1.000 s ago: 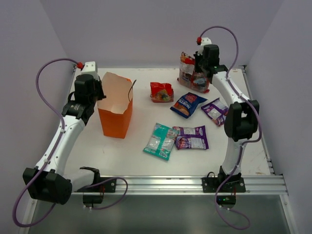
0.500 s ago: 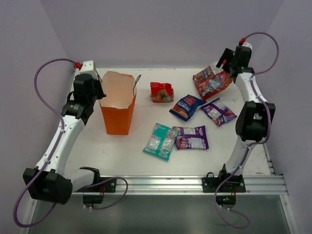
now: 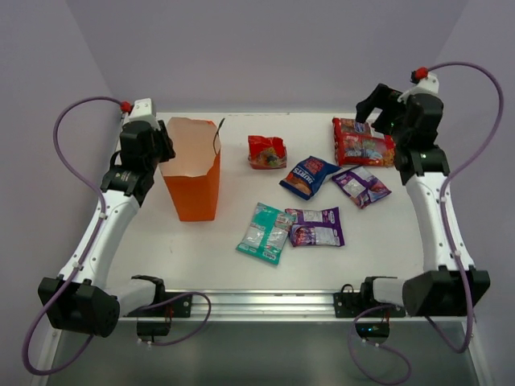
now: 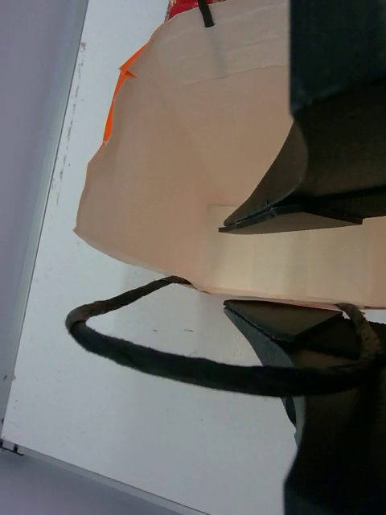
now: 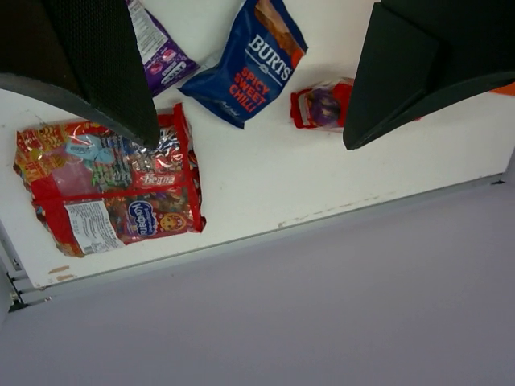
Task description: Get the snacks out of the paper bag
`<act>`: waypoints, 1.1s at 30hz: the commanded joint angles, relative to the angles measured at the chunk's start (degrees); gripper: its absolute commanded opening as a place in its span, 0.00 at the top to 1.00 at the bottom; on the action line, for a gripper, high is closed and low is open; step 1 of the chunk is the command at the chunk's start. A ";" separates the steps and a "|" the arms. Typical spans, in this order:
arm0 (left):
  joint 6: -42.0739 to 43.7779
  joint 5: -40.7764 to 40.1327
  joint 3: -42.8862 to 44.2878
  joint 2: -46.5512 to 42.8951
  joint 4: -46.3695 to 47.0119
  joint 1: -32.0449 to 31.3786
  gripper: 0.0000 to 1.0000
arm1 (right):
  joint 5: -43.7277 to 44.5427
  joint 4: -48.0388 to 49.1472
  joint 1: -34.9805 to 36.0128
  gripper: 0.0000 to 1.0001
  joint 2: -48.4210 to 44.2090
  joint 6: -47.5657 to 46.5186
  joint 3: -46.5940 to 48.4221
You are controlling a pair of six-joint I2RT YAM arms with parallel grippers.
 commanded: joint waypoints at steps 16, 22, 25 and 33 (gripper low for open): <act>0.27 -5.71 10.30 -6.20 -9.49 1.61 0.00 | -7.97 -10.88 2.73 0.01 -27.00 -3.08 1.20; 6.41 -6.76 14.61 -15.85 -13.19 1.61 0.00 | -7.27 -13.70 2.73 0.01 -35.69 -5.63 4.37; 7.48 -6.68 17.68 -18.59 -15.03 1.09 0.00 | -4.03 -12.91 2.82 0.01 -39.56 -7.39 2.70; 9.41 -11.33 25.95 -25.36 -20.39 -3.48 0.00 | 5.55 -10.36 8.35 0.01 -50.38 -13.90 -0.20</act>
